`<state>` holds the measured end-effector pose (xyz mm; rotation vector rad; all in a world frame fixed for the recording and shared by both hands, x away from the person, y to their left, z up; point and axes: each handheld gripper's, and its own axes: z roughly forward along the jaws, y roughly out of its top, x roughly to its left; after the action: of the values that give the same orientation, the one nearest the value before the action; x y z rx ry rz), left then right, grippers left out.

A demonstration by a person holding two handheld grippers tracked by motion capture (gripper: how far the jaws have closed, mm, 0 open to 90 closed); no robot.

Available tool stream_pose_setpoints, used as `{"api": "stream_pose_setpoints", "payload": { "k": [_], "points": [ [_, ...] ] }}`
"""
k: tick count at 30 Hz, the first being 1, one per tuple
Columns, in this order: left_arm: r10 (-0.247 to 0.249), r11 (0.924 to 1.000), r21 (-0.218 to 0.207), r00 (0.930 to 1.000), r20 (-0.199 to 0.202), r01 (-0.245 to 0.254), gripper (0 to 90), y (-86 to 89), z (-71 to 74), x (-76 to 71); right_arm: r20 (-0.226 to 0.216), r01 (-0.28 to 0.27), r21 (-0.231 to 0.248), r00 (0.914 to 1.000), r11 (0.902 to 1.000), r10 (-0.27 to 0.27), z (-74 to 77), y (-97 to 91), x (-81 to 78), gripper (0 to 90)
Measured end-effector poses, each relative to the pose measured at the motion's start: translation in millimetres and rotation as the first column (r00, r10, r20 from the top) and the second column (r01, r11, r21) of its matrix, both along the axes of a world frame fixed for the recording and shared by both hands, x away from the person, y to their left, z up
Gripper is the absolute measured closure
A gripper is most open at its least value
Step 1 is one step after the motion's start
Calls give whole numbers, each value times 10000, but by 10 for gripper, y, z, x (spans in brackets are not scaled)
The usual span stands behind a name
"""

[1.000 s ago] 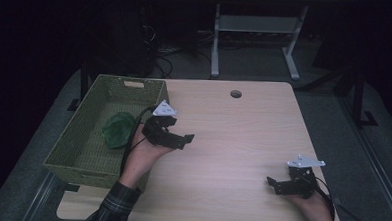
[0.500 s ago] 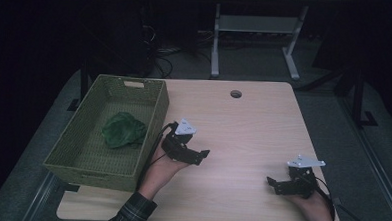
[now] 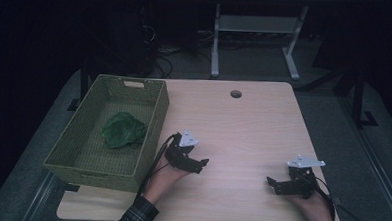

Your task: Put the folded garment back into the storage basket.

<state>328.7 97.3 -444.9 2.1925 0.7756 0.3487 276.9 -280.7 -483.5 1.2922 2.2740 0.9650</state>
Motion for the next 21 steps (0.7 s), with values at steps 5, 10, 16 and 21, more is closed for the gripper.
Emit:
{"api": "stream_pose_setpoints", "payload": {
  "k": [5,10,16,21],
  "points": [
    [58,9998,206,10000,-23,-58,153,9,-159,9,4,4,-1,10000,10000,-4,0,0,0,28],
    [89,9995,304,9999,-112,-86,153,8,-257,15,2,3,0,10000,10000,-3,0,0,0,28],
    [102,9992,396,9999,-1,-102,151,15,-329,28,-2,3,-6,10000,10000,-3,1,0,0,28],
    [61,9994,346,9999,-135,-56,144,22,-334,41,0,-4,-8,10000,10000,4,0,0,-1,28]
  ]
}}
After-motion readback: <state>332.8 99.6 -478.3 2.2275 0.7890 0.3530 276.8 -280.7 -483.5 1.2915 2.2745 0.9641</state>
